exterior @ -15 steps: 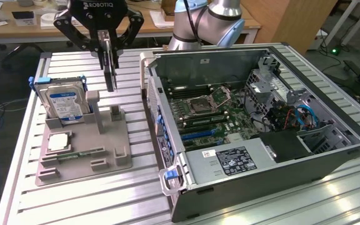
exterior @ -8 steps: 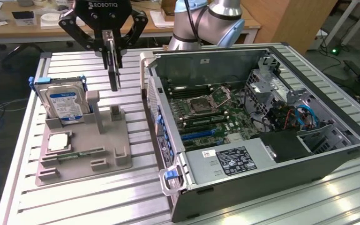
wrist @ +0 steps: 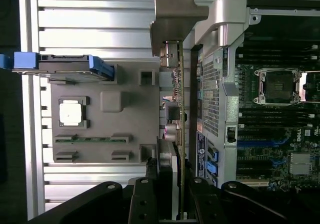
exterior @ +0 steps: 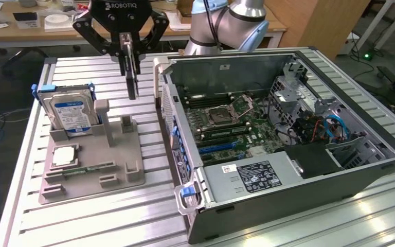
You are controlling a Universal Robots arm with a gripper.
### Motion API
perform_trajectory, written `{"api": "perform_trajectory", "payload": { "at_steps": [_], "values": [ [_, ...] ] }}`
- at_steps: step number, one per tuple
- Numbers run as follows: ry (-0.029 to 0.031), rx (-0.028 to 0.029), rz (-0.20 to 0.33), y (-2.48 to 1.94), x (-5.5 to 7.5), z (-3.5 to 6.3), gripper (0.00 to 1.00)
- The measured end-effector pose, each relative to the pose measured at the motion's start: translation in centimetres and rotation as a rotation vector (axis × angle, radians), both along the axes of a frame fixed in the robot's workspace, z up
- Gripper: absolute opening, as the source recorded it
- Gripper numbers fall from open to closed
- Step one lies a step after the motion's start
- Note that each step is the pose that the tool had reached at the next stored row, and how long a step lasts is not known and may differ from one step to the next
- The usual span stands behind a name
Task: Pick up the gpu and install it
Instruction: 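Pick up the gpu and move the gpu toward the slot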
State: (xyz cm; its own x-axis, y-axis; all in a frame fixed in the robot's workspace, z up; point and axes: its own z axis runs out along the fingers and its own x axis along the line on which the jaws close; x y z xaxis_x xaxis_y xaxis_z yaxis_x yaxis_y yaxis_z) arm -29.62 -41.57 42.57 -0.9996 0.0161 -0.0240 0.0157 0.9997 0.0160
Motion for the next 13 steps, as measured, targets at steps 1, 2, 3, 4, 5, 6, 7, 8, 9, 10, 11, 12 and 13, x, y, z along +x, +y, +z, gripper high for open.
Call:
{"api": "perform_trajectory", "payload": {
  "at_steps": [1, 2, 3, 4, 5, 6, 7, 8, 9, 10, 11, 12, 13],
  "values": [
    [0.0000, 0.0000, 0.000, 0.00, 0.1, 0.00, 0.28],
    [0.0000, 0.0000, 0.000, 0.00, 0.2, 0.00, 0.28],
    [0.0000, 0.0000, 0.000, 0.00, 0.3, 0.00, 0.28],
    [-0.0001, 0.0001, 0.000, 0.00, 0.4, 0.00, 0.28],
    [0.0000, 0.0000, 0.000, 0.00, 0.5, 0.00, 0.28],
    [-0.0001, -0.0001, 0.000, 0.00, 0.6, 0.00, 0.28],
    [0.0000, 0.0000, 0.000, 0.00, 0.7, 0.00, 0.28],
    [0.0000, 0.0000, 0.000, 0.00, 0.9, 0.00, 0.28],
    [0.0000, -0.0001, 0.000, 0.00, 1.0, 0.00, 0.28],
    [-0.0001, 0.0000, 0.000, 0.00, 1.1, 0.00, 0.28],
    [0.0000, 0.0000, 0.000, 0.00, 1.2, 0.00, 0.28],
    [0.0000, 0.0000, 0.000, 0.00, 1.3, 0.00, 0.28],
    [0.0000, -0.0001, 0.000, 0.00, 1.4, 0.00, 0.28]
  ]
}}
